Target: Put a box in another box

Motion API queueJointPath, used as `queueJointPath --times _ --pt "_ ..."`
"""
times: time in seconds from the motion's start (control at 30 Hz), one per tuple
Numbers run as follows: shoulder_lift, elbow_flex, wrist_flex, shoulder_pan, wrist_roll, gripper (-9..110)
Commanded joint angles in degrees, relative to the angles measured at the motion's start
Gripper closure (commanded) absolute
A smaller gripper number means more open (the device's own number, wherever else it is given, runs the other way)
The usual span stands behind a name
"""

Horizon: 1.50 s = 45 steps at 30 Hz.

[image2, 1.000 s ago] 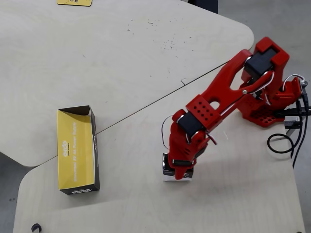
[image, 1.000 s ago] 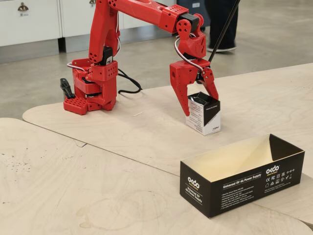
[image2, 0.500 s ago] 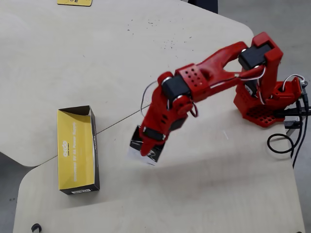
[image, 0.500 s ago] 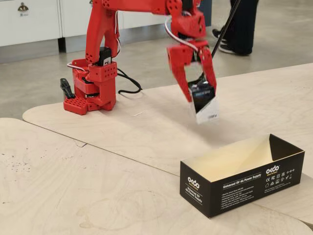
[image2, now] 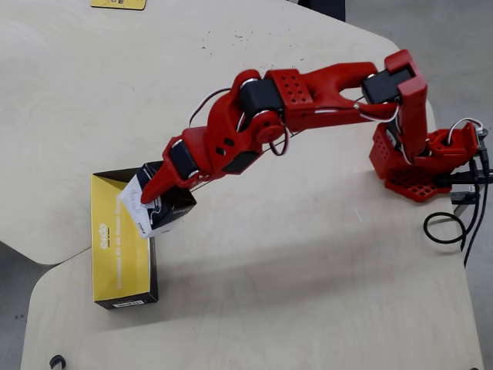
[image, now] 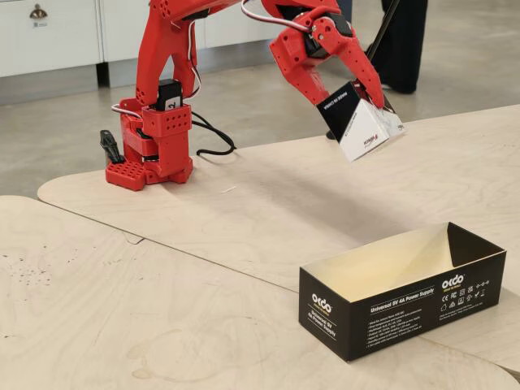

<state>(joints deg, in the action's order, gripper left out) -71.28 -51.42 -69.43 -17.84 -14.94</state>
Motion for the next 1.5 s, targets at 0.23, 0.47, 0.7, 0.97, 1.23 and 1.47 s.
queueJointPath --times 0.23,0.47,0.7,0.97,1.23,1.47 --pt "7.6 8.3 10.5 -2.3 12.8 90" --pt "9.6 5.6 18.6 -1.9 11.5 90" --pt "10.6 1.0 24.2 -1.8 9.2 90" --pt "10.9 -4.4 29.0 -1.7 7.1 88" --pt "9.4 -8.3 29.7 -0.6 6.6 80" --pt "7.8 -11.8 30.3 -0.5 5.7 68"
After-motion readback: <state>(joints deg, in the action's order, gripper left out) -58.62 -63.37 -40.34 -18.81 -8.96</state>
